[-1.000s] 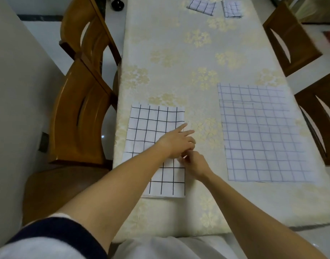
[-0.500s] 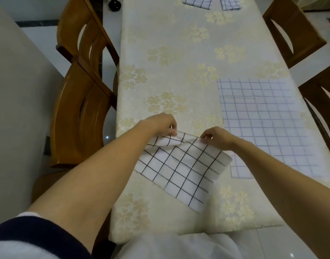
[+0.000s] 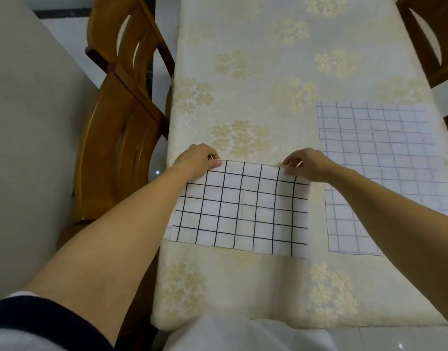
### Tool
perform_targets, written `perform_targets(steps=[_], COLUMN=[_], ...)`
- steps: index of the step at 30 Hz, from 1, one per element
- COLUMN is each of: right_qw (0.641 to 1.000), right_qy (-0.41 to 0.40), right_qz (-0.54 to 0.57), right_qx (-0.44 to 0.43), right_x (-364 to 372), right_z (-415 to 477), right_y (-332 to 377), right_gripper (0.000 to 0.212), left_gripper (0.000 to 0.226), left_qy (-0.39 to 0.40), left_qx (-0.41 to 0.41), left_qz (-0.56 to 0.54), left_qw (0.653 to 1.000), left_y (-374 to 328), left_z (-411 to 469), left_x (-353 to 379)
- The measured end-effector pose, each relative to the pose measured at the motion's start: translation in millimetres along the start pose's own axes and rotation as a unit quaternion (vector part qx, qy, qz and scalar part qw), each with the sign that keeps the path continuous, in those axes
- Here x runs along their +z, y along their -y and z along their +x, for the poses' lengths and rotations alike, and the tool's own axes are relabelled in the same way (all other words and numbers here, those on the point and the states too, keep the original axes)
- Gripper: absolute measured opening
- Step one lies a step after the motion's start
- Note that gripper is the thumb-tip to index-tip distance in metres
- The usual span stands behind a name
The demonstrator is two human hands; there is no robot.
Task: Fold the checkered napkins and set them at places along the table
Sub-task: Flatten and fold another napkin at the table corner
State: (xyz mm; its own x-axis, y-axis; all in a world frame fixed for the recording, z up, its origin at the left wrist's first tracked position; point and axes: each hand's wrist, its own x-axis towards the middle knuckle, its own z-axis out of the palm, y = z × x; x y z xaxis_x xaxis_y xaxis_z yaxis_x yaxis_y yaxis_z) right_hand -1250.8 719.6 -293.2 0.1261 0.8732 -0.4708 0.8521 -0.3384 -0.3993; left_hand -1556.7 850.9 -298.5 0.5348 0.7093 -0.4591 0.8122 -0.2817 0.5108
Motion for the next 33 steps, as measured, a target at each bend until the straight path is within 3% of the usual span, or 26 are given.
perform_targets(steps=[4,10,13,15,17,19,23,29,33], right_qw=[1.000,0.988,0.959,0.949,0.955,0.970,0.988,0.986,0.979], right_qy=[-0.012,-0.131,-0.276,-0.314,-0.284,-0.213,-0.122,-0.130,-0.155], right_qz=[-0.012,0.030,-0.037,-0.021,-0.040,-0.057,-0.070,-0.087,-0.045], right_qx=[0.015,0.077,0.045,-0.011,-0.073,-0.107,-0.063,0.063,0.128], right_x=[-2,5,19,41,74,105,129,100,86], right_z=[10,16,6,-7,-17,-18,-7,-11,-9], right_y=[-7,-14,-2,24,53,71,66,-7,-9], right_gripper=[0.022,0.025,0.040,0.045,0.047,0.050,0.064,0.072,0.073], left_gripper=[0.021,0.028,0.036,0.045,0.050,0.054,0.061,0.063,0.067], left_qy=[-0.032,-0.100,-0.229,-0.298,-0.281,-0.207,-0.118,-0.151,-0.174], left_qx=[-0.020,-0.072,-0.063,-0.041,0.002,0.030,-0.002,-0.059,-0.062], left_qz=[-0.001,0.023,0.127,0.116,0.119,0.149,0.183,0.182,0.200], left_qw=[0.999,0.992,0.963,0.947,0.952,0.966,0.976,0.970,0.962], left_y=[5,19,16,-2,-23,-36,-21,26,18], left_z=[5,9,2,-12,-26,-32,-30,-42,-43], left_x=[1,8,20,37,65,94,120,103,94])
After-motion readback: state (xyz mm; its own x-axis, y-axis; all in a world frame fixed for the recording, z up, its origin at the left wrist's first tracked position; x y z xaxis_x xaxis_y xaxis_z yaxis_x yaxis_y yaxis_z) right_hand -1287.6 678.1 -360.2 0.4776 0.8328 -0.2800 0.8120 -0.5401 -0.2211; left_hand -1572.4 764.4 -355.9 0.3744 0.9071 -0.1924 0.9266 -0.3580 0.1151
